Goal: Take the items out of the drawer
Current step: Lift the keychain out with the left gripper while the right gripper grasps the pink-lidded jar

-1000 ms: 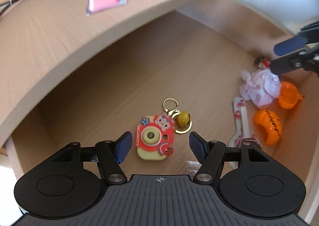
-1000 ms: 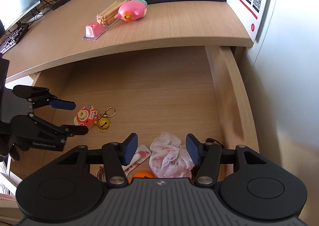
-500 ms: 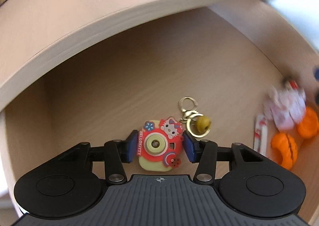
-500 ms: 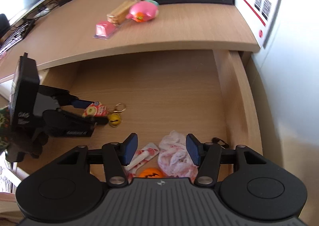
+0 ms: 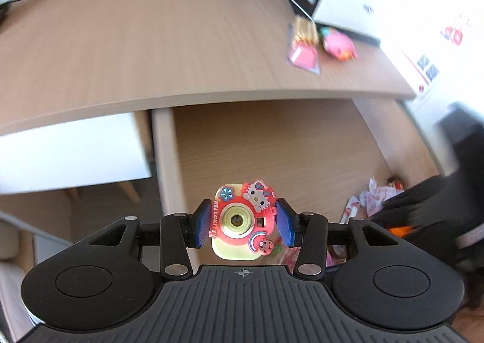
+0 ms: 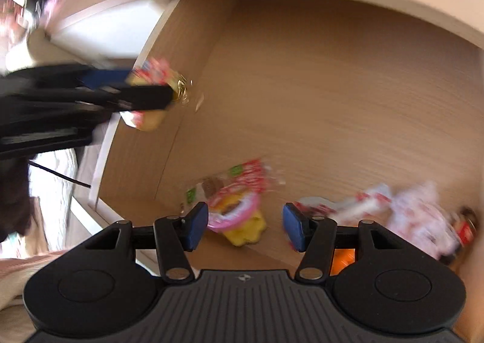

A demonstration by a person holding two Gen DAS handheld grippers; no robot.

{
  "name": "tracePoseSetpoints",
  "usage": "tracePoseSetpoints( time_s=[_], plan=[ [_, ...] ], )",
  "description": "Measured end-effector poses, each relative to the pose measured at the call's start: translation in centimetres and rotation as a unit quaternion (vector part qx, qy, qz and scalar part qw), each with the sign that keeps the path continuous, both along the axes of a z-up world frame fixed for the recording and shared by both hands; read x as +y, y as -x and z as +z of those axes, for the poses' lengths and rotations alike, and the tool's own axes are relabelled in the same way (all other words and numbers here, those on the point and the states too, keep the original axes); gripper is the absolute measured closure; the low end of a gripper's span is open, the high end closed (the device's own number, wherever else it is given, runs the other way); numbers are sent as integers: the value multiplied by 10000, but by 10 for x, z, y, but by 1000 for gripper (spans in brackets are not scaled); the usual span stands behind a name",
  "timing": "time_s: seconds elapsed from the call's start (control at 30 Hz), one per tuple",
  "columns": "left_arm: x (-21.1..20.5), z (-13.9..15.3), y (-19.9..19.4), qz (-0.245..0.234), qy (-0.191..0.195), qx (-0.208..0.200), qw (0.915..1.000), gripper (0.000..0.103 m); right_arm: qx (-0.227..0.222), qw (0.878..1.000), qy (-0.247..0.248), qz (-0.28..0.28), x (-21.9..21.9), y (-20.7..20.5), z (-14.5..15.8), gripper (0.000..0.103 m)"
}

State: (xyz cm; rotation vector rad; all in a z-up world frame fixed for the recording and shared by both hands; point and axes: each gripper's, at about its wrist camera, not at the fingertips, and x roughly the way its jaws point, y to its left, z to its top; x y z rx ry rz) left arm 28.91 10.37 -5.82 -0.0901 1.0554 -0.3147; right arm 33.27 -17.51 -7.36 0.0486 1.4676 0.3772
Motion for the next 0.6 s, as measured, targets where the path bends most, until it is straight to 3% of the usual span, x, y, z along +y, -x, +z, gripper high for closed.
tracePoseSetpoints(
  time_s=[0.13, 0.27, 0.47, 0.5, 0.57, 0.6],
  plan=[
    [12, 11, 18, 305, 204, 21, 9993, 54, 314, 9964, 508, 605, 35, -8, -26, 45],
    [21, 8, 32, 392, 244, 162, 9988, 54, 487, 9937, 684, 748, 46, -12, -40, 47],
    [16, 11, 37, 76, 276, 186, 9994, 54, 130, 9963, 644, 549, 34, -1, -19, 51],
    [18, 15, 37, 10, 335, 198, 9992, 54, 70, 9977, 548, 404, 27, 1, -12, 61],
    [14, 21, 33, -154, 440, 204, 9987, 54, -112, 9990, 418, 101, 12, 5, 4, 95],
    [10, 24, 31, -259, 459, 175, 9985, 54, -155, 9994, 307, -98, 2, 6, 11, 96]
  ],
)
